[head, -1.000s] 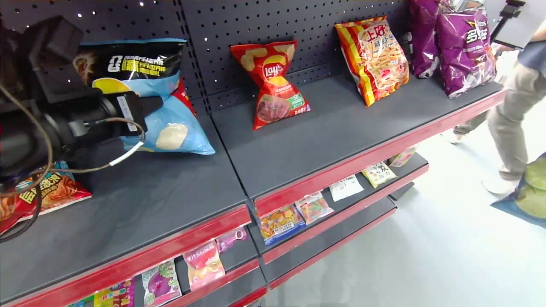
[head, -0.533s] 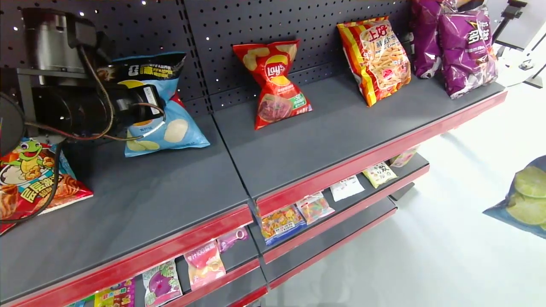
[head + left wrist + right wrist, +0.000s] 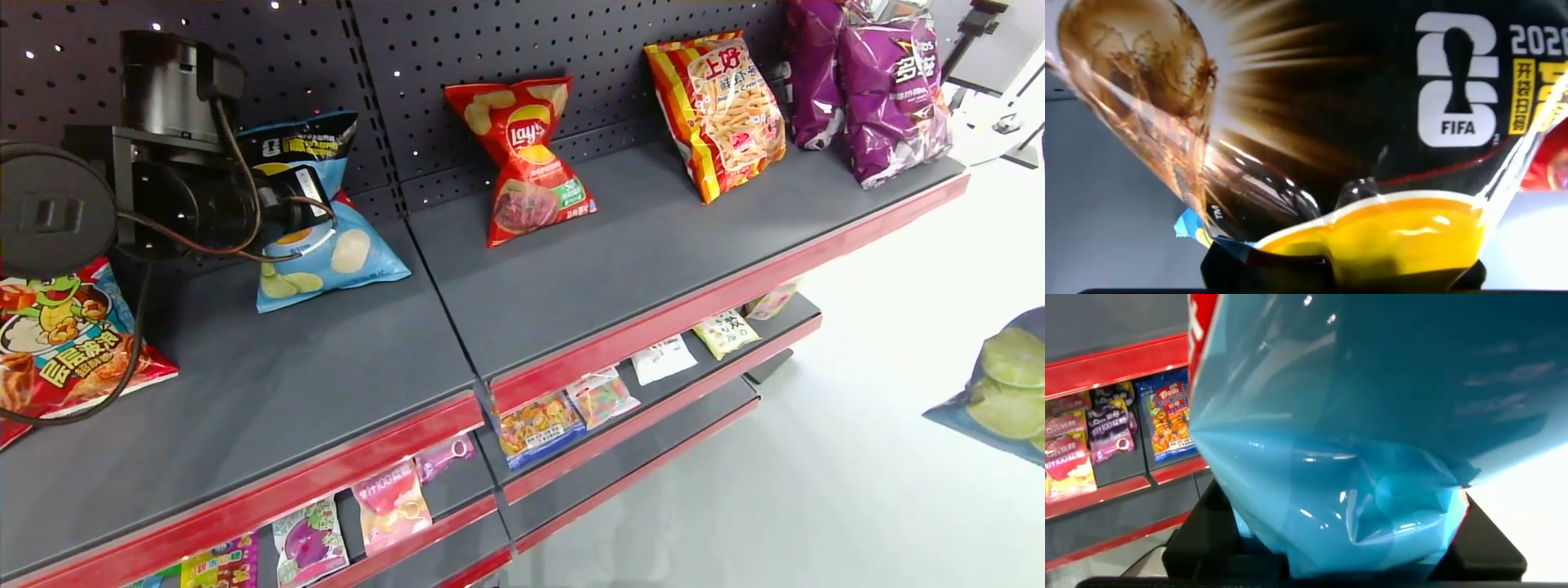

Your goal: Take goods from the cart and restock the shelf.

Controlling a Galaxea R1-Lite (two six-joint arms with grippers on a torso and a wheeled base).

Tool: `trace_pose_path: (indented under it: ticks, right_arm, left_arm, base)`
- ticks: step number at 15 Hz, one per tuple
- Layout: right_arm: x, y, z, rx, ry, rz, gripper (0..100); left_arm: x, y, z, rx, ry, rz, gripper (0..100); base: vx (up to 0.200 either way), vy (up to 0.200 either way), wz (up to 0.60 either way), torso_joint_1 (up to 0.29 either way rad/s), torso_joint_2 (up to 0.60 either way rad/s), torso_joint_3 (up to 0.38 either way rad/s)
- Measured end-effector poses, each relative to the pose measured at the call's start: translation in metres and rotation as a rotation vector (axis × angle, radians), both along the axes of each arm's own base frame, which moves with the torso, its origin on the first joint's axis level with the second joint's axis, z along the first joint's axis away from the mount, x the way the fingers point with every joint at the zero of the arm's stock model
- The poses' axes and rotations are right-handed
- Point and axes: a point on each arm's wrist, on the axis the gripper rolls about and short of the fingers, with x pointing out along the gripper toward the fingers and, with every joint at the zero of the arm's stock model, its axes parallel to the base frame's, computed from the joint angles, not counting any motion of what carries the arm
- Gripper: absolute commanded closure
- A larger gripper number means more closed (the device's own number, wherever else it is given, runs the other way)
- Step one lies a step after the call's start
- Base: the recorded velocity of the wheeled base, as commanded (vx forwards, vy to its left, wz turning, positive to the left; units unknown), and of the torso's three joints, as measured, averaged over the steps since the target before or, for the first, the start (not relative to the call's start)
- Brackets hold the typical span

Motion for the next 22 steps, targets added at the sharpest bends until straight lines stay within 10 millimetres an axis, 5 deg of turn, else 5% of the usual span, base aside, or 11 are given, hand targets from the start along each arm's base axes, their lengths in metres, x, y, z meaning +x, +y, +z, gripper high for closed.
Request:
trace_pose_path:
  ticks: [17,18,22]
  right_arm:
    - [0.0,0.0,-0.005,0.004,0.017,0.003,100]
    - [0.0,0.0,-0.005,0.004,0.017,0.004,100]
    - [0.0,0.0,-0.005,0.004,0.017,0.006,100]
  left_arm:
    - [0.013,-0.003,-0.008,-0.057,0.016,0.053,100]
    - [0.014,-0.003,-0.008,-0.056,0.016,0.054,0]
    - [0.014,0.0,-0.009,-0.044,0.015,0.077,0]
  base:
    - [0.0,0.0,0.0,0.0,0.0,0.0]
    - [0.0,0.0,0.0,0.0,0.0,0.0]
    - [0.0,0.0,0.0,0.0,0.0,0.0]
